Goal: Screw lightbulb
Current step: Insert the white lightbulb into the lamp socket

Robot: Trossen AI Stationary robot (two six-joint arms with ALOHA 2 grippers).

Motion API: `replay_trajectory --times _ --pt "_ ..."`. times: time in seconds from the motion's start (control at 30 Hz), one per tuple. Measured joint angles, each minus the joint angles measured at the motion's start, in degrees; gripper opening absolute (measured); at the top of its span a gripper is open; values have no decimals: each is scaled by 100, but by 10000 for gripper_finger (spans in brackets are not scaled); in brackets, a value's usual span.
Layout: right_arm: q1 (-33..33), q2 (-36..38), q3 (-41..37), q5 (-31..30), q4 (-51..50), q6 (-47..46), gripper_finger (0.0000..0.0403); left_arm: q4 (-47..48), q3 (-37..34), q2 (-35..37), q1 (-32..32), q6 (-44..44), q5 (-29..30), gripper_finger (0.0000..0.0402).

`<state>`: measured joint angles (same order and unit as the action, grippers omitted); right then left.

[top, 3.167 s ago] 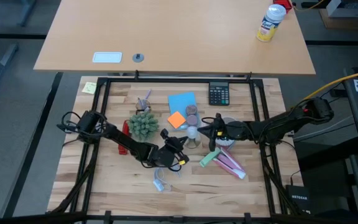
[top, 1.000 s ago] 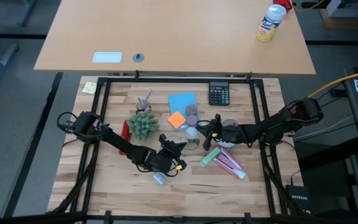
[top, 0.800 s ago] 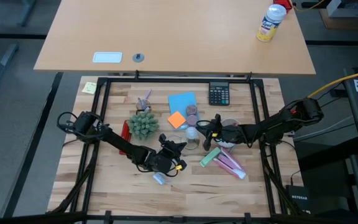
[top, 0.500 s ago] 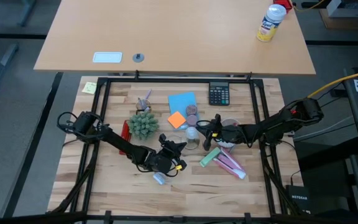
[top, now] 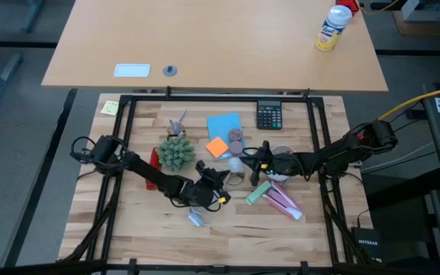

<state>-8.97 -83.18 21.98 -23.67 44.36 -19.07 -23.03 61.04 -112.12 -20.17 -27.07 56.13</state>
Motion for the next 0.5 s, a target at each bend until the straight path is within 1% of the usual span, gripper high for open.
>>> replay_trajectory --times 0.1,0.17,0.33,0.4,0.5 --pt "0 0 0 18 6 2 17 10 0 0 95 0 -290 1" --pt "2 0 0 16 4 2 17 19 -2 -2 134 0 -368 1" --pt "2 0 0 52 4 2 17 45 -2 -2 147 31 -337 1" --pt "4 0 0 132 4 0 17 104 -2 -2 147 19 -311 1" --pt "4 0 0 362 11 2 17 346 -2 -2 137 -255 -136 1"
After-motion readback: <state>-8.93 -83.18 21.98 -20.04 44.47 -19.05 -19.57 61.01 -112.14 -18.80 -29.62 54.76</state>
